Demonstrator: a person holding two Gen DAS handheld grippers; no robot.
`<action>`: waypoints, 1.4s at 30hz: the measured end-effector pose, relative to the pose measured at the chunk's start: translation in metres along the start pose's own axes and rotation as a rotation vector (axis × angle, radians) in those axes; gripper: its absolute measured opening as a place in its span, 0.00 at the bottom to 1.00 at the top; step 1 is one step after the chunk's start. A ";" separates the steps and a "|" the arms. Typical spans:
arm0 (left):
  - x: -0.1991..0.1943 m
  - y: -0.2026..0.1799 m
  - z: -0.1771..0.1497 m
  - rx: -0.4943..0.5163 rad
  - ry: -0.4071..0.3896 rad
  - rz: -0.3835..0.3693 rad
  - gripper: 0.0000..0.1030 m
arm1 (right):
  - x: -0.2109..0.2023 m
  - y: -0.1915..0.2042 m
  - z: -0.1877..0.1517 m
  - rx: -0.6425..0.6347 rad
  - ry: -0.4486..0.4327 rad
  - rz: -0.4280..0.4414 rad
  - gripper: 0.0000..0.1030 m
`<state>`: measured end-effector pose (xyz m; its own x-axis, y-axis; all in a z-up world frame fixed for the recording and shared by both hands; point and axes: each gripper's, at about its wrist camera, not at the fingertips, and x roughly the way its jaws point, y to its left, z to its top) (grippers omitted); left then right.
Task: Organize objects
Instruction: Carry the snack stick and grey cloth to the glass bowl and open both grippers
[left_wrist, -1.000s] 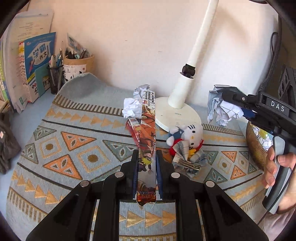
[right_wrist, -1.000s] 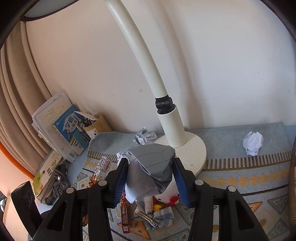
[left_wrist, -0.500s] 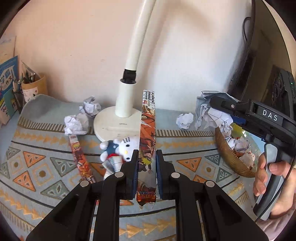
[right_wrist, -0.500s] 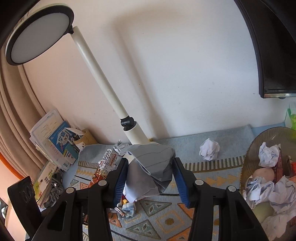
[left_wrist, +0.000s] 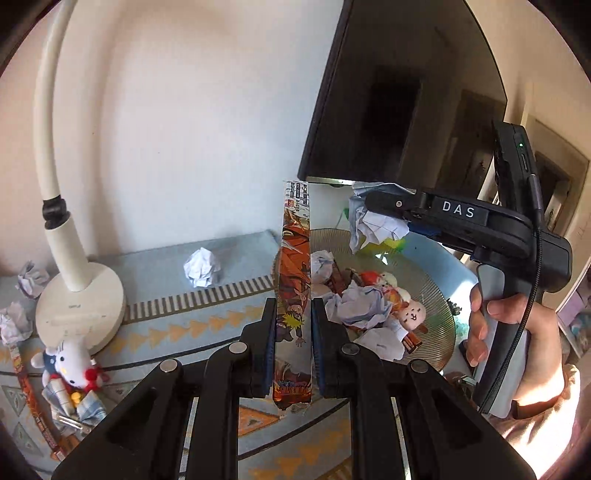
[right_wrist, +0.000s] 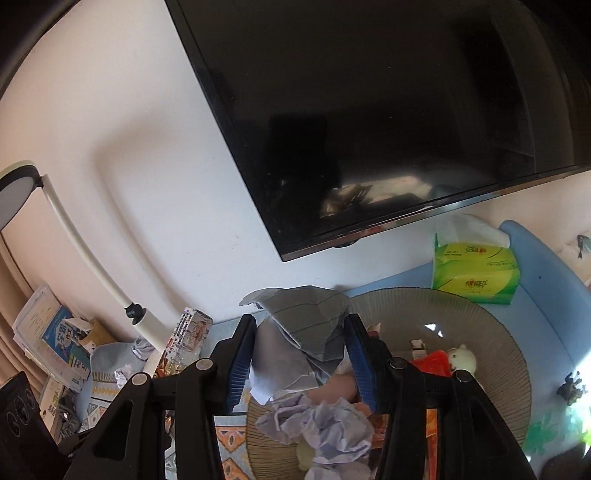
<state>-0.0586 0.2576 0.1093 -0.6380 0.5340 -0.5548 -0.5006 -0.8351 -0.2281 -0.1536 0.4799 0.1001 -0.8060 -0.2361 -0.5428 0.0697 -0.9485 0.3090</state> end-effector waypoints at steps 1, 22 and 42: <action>0.005 -0.006 0.002 0.011 -0.003 -0.006 0.13 | 0.000 -0.008 0.001 0.009 -0.001 -0.023 0.47; 0.104 -0.066 0.010 0.231 0.216 0.030 1.00 | 0.042 -0.066 0.005 0.101 0.109 -0.122 1.00; 0.088 0.010 0.002 0.114 0.146 0.171 1.00 | 0.034 0.057 0.000 -0.036 0.061 -0.081 1.00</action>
<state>-0.1207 0.2966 0.0599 -0.6321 0.3541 -0.6892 -0.4604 -0.8871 -0.0335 -0.1773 0.4176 0.0990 -0.7730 -0.1698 -0.6113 0.0281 -0.9717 0.2345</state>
